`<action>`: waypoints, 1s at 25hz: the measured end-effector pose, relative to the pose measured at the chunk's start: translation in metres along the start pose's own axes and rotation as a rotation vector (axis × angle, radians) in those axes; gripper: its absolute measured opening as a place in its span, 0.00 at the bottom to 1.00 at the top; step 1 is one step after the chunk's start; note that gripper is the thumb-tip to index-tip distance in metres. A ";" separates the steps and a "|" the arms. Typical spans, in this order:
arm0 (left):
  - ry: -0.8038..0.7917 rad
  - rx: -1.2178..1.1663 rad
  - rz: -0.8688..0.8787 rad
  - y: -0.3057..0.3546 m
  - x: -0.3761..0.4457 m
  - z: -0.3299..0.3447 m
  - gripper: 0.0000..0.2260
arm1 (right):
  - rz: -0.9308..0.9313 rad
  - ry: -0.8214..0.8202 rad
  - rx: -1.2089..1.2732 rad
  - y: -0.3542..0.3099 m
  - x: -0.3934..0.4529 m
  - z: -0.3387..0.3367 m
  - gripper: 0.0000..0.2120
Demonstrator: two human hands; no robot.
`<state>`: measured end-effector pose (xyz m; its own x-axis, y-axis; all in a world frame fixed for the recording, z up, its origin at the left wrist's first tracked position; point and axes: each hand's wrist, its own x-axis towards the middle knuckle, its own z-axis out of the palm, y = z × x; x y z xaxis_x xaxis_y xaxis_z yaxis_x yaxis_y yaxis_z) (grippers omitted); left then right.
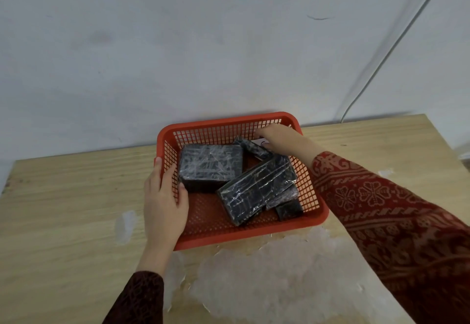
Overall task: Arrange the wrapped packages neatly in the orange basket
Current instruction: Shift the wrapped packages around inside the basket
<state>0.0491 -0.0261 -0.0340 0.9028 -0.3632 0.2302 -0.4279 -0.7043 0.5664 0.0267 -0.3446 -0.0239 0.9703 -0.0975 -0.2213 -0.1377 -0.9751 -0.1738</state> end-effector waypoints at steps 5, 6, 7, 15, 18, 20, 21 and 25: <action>0.001 -0.002 -0.006 0.001 0.000 -0.001 0.19 | 0.084 0.098 0.055 -0.003 -0.004 0.000 0.17; -0.001 -0.003 -0.007 0.002 0.000 -0.001 0.19 | 0.103 0.096 0.112 -0.003 -0.005 0.000 0.16; -0.005 -0.003 -0.013 0.002 0.000 -0.002 0.19 | 0.107 0.099 0.137 -0.004 -0.005 0.001 0.16; -0.014 0.008 -0.018 0.002 -0.002 -0.001 0.19 | 0.128 -0.136 0.118 -0.013 -0.001 -0.006 0.18; -0.012 0.008 -0.015 0.003 -0.002 -0.002 0.19 | 0.173 -0.102 0.108 -0.021 -0.004 -0.007 0.23; -0.018 0.003 -0.020 0.003 -0.002 -0.002 0.19 | 0.175 -0.049 0.198 -0.025 -0.010 -0.014 0.24; -0.020 0.000 -0.022 0.003 -0.002 -0.003 0.18 | 0.158 -0.045 0.243 -0.026 -0.016 -0.018 0.24; 0.043 0.127 0.127 0.005 -0.004 -0.004 0.16 | 0.162 -0.082 0.303 -0.029 -0.070 -0.026 0.24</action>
<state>0.0438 -0.0257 -0.0291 0.8410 -0.4300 0.3284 -0.5383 -0.7266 0.4269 -0.0322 -0.3148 0.0213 0.9133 -0.2182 -0.3438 -0.3536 -0.8437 -0.4039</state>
